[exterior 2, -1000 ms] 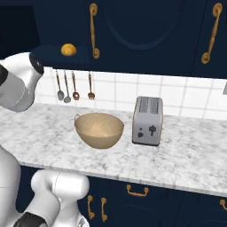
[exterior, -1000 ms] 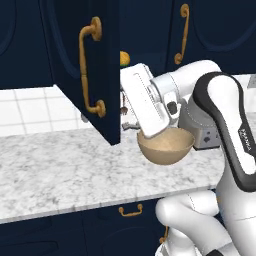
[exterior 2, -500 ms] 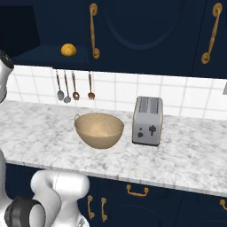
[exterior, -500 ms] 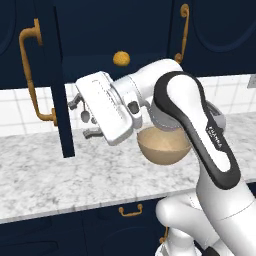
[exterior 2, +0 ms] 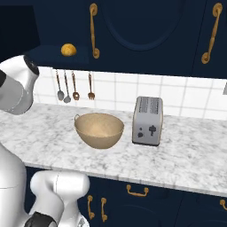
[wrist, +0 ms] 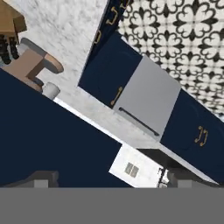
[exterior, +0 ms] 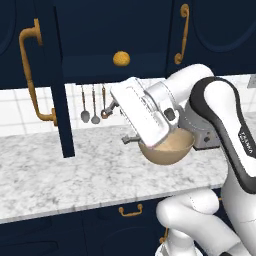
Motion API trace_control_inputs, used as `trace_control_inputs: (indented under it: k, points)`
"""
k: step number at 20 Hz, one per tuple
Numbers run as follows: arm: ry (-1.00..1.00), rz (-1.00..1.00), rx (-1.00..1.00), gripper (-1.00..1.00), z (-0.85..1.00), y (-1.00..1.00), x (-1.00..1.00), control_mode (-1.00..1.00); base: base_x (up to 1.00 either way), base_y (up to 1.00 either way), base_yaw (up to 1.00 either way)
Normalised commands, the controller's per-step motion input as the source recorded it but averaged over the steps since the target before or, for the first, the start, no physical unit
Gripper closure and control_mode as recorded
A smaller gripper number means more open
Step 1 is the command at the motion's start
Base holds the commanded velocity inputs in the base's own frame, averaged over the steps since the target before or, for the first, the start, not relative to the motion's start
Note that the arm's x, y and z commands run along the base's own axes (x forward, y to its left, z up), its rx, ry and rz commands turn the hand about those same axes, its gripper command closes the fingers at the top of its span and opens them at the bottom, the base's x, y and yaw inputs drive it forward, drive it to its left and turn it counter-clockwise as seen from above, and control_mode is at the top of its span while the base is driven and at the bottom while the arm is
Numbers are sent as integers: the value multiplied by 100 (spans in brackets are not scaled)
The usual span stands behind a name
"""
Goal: Open the cabinet, pick up the bread from the cabinet and place it in the basket. Then move the basket to the dining counter.
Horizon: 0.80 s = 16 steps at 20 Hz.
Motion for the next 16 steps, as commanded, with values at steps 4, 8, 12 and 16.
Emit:
trace_control_inputs:
  k: [4, 8, 12, 16]
  points:
    - [-38, 6, -21, -100, -95, -100, 10, -100, 0, 0, 0]
    - [-47, 24, -26, -100, -91, -100, 30, -100, 0, 0, 0]
    - [-31, 27, -45, -100, -81, -89, 49, -100, 0, 0, 0]
    - [-39, 32, -56, -100, -66, -59, 36, -100, 0, 0, 0]
